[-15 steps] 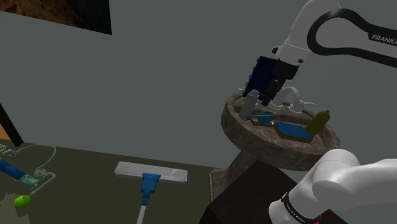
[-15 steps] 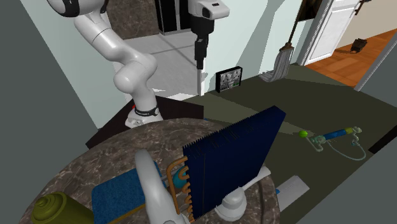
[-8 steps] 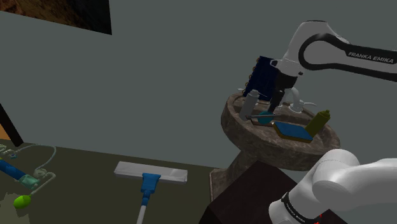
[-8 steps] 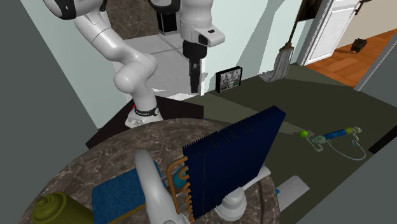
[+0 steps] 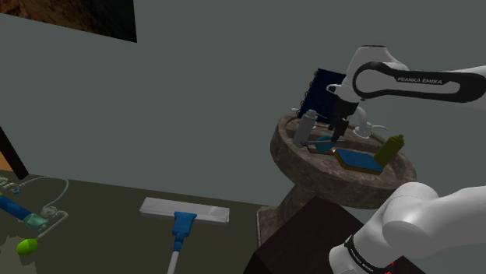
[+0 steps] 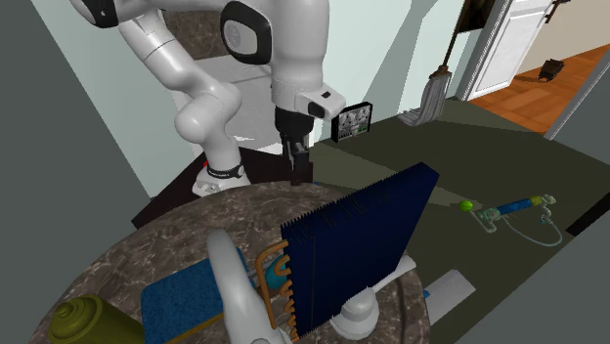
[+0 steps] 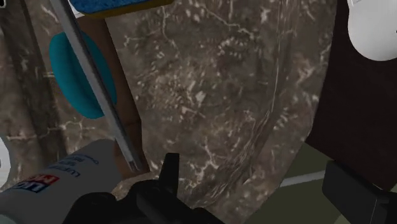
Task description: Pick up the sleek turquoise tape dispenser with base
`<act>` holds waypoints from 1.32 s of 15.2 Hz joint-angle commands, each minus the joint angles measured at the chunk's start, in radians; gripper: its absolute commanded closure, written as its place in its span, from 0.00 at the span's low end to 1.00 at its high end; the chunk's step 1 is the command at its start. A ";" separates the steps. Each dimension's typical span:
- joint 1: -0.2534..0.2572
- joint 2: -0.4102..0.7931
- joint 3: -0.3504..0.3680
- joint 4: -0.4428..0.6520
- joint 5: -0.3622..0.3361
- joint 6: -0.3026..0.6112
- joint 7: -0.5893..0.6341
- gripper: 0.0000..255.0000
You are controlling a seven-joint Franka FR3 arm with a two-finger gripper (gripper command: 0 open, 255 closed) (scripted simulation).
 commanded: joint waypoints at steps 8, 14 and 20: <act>0.042 0.278 -0.218 0.086 -0.076 0.227 -0.380 0.00; 0.068 0.435 -0.297 0.133 -0.039 0.347 -0.538 0.00; 0.070 0.487 -0.313 0.095 -0.021 0.431 -0.546 0.00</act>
